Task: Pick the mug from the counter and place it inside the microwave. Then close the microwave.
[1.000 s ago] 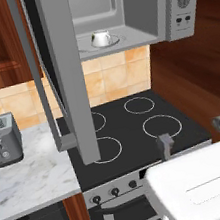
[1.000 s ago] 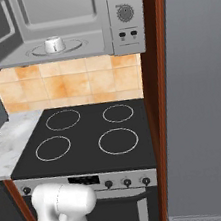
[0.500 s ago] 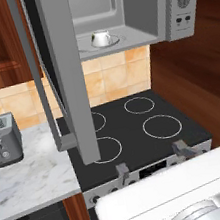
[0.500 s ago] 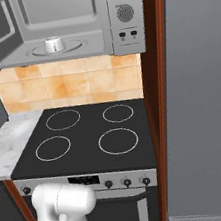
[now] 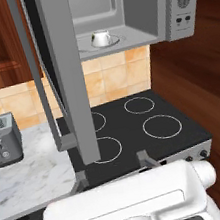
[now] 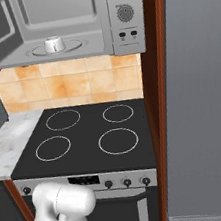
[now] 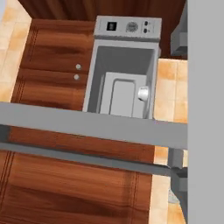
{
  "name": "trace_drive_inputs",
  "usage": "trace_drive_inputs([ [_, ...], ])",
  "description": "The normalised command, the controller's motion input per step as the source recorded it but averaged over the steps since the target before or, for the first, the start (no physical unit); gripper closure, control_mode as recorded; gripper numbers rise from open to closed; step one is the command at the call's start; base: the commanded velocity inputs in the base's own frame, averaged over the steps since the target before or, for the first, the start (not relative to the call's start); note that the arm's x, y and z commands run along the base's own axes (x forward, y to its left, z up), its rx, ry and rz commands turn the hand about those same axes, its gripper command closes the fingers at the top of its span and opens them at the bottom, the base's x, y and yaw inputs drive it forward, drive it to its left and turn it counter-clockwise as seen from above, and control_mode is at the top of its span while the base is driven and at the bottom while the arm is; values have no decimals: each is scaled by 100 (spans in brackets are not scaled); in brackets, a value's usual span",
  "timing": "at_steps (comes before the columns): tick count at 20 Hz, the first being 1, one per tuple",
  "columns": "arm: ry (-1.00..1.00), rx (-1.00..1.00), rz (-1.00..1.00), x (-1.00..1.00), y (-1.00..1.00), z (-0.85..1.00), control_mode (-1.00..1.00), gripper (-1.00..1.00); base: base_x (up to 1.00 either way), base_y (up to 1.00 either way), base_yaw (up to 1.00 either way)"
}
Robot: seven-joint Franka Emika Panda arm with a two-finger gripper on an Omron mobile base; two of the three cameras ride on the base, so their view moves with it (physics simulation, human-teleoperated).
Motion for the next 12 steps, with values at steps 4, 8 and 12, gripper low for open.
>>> trace_drive_inputs([
  [4,-1,-1,-20,17,33,-26,-100,-100,0,0,0],
  [8,-4,0,-22,22,20,-20,-100,-100,0,0,0],
  [12,-6,0,-19,22,13,-4,-100,-100,0,0,0],
])
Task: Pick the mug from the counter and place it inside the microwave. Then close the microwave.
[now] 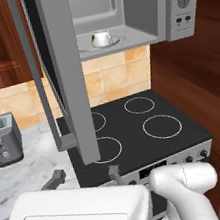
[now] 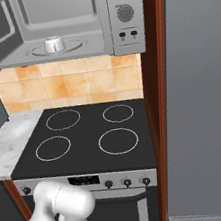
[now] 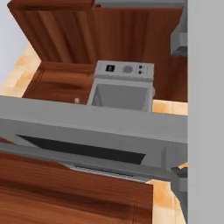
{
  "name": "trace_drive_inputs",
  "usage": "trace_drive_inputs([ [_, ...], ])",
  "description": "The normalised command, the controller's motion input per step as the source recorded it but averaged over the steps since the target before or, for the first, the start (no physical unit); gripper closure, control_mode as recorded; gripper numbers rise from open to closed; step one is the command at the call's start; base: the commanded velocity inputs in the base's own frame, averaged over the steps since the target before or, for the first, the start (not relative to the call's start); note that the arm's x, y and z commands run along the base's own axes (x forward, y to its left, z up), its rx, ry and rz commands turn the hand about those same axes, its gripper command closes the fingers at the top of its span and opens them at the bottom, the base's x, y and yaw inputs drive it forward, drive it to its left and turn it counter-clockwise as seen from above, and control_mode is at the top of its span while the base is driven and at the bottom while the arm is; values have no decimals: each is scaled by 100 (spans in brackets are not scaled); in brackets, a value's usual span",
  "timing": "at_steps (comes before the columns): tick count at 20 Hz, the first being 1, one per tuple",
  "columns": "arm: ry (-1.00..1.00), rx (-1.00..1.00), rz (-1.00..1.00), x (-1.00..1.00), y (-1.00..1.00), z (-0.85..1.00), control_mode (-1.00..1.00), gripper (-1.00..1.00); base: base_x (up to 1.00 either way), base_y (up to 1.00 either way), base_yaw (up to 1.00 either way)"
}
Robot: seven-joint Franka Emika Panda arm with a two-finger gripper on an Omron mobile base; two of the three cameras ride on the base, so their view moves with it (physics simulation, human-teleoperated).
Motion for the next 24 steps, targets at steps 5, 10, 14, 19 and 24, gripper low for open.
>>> trace_drive_inputs([
  [5,-4,0,-14,26,11,-4,-100,-100,0,0,0],
  [10,-2,0,-12,24,0,-1,-100,-100,0,0,0],
  [14,-1,0,-11,22,0,-6,-100,-100,0,0,0],
  [19,0,0,-14,18,4,-4,-100,-100,0,0,0],
  [24,0,0,-13,7,13,-1,-100,-100,0,0,0],
])
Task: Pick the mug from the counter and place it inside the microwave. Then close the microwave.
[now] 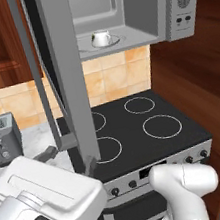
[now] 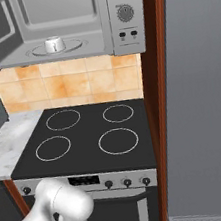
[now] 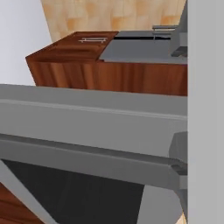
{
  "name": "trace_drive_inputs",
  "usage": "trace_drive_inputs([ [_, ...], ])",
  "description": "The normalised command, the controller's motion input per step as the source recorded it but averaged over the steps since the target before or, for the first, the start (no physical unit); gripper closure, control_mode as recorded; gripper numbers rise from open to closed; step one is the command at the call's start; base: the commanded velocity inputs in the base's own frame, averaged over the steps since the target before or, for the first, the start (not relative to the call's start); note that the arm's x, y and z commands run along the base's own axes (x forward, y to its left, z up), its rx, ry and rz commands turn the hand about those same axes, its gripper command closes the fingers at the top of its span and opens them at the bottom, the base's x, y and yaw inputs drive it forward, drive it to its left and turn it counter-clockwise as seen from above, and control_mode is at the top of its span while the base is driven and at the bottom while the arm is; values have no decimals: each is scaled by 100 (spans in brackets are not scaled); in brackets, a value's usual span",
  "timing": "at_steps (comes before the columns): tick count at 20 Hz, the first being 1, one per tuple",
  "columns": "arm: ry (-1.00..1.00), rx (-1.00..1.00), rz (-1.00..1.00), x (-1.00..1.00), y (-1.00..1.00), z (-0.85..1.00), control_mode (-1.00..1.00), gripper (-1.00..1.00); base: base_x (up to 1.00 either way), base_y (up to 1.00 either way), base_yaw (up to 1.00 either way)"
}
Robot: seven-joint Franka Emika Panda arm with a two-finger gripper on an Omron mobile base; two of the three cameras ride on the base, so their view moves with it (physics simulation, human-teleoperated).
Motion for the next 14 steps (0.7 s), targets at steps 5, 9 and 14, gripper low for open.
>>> trace_drive_inputs([
  [5,0,0,-12,15,7,0,-100,-100,0,0,0],
  [9,0,-1,-14,17,11,-1,-100,-100,0,0,0],
  [14,0,0,-14,16,12,0,-100,-100,0,0,0],
])
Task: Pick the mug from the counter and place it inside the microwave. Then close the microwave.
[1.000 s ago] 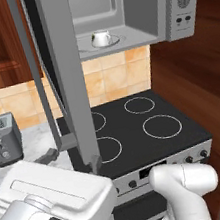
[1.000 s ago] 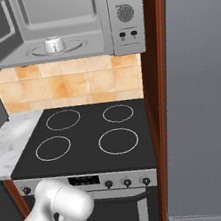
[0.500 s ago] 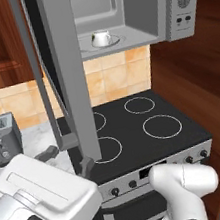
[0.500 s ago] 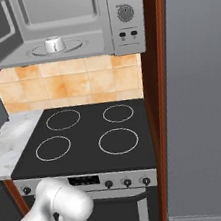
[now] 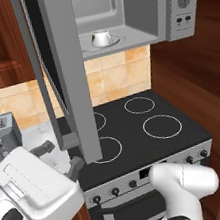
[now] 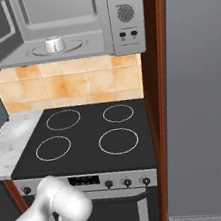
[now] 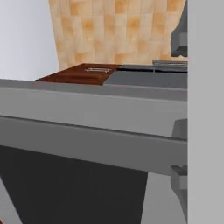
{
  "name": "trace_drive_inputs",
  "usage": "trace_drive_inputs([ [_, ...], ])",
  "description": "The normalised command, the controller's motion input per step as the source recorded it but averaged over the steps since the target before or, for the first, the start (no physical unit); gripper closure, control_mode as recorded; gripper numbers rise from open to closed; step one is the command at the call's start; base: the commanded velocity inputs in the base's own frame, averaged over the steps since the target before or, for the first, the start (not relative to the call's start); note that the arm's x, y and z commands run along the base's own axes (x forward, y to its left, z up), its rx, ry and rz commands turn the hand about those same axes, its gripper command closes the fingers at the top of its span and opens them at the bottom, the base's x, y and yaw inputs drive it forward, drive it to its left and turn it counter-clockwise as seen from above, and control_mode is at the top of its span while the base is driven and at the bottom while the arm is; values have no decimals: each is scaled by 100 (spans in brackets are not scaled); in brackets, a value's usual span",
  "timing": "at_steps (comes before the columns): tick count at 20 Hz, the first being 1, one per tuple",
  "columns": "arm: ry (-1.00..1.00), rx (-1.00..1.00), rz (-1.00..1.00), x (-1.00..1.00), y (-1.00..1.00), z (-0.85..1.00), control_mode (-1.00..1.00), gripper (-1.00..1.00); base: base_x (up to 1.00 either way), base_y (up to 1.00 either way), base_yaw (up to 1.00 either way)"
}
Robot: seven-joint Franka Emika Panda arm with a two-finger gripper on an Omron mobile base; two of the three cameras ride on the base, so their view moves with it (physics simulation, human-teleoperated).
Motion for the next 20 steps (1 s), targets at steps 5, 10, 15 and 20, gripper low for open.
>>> trace_drive_inputs([
  [5,1,-1,-13,31,15,0,-100,-100,0,0,0],
  [10,0,0,-13,27,17,0,-100,-100,0,0,0],
  [15,0,0,-10,13,7,0,-100,-100,0,0,0],
  [20,0,0,-5,0,0,0,-100,-100,0,0,0],
])
